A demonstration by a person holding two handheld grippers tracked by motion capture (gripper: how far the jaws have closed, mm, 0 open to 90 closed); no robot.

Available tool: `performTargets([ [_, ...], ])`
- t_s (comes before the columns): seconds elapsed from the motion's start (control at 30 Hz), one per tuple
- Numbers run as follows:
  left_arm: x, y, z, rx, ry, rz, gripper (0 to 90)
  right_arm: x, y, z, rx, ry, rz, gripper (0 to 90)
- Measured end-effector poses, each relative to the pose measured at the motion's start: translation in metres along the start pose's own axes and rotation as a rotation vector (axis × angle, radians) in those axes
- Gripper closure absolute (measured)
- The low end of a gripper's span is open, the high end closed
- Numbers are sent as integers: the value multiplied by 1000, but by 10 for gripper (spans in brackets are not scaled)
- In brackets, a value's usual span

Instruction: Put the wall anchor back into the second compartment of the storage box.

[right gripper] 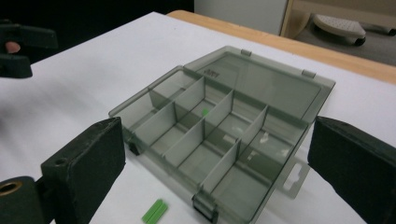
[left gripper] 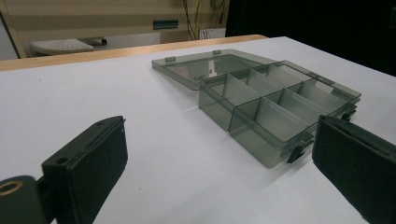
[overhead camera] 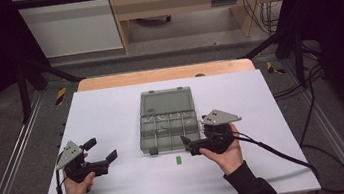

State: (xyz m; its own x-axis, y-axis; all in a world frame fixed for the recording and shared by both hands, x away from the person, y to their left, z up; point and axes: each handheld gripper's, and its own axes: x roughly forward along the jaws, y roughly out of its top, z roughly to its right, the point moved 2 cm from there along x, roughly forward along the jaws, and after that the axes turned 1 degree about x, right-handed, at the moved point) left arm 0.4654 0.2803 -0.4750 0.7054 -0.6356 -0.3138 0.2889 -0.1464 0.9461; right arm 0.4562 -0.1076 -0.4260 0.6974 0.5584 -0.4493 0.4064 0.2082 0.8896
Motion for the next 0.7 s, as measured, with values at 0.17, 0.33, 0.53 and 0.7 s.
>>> performTargets([
  [0.17,0,0,0,-1,-1,-1,31,2,-17,-7,5,16,-23,53],
  [0.33,-1,0,0,-3,2,5,31,6,-30,-12,0,22,-76,50],
  [0.53,0,0,0,0,2,2,31,12,-43,-22,-10,47,-123,77],
  [0.7,0,0,0,-2,2,2,31,19,-52,-27,-10,51,-155,130],
])
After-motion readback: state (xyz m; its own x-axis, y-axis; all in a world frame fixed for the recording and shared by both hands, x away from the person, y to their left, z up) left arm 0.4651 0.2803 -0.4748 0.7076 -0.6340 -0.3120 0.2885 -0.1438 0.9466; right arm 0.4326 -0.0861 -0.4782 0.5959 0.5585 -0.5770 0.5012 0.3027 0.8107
